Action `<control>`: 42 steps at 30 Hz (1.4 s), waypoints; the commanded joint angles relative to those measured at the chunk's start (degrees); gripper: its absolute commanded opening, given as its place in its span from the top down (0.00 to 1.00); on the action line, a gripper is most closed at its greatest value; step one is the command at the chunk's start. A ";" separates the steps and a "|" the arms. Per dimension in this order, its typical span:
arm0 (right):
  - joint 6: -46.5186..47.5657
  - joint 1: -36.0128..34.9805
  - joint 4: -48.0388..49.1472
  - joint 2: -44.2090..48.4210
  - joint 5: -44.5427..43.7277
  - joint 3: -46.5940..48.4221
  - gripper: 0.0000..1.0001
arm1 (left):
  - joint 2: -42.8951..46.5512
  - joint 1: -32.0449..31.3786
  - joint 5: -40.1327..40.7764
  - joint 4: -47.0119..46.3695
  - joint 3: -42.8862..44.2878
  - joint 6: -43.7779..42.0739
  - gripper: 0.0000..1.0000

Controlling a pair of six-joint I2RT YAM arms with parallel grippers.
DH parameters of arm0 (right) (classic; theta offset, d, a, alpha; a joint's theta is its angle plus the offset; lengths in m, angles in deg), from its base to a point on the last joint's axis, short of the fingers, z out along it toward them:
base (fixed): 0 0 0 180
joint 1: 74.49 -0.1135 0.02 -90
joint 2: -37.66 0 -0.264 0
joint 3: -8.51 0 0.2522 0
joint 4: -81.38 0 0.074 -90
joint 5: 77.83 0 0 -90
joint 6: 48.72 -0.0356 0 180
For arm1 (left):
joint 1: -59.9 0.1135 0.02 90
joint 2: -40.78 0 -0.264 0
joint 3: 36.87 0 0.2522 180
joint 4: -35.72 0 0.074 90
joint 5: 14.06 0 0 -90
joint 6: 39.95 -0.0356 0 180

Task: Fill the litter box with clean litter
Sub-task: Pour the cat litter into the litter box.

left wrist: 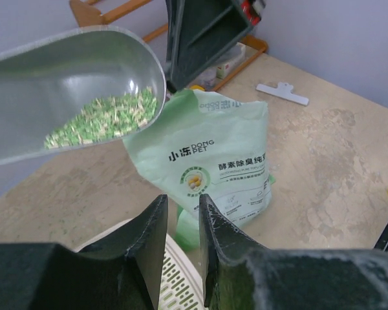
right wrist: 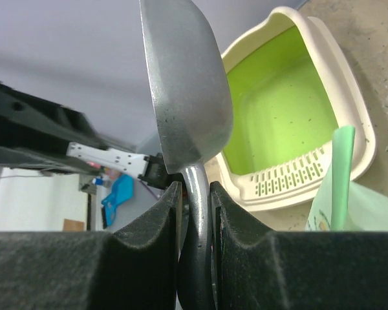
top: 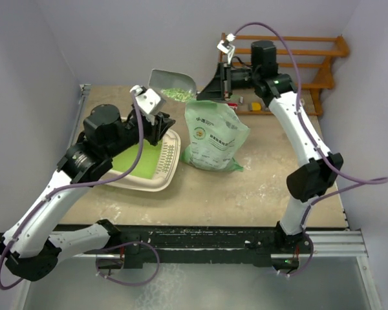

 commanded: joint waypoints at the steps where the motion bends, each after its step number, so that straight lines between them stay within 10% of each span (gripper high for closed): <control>1: 10.90 -4.84 -9.32 -5.10 -5.79 7.08 1.00 | 3.64 0.43 6.05 2.97 3.18 -0.68 0.77; 26: 36.66 -24.37 -21.95 -24.82 -38.53 29.79 1.00 | 14.80 0.43 18.56 8.86 1.43 3.27 0.77; 38: 40.52 -29.76 -15.88 -24.33 -48.75 20.53 1.00 | 18.28 0.41 21.37 8.79 -1.58 4.24 0.77; 42: 54.03 -33.78 3.74 -21.00 -64.86 11.83 1.00 | 19.37 0.43 22.59 9.44 -2.54 4.06 0.77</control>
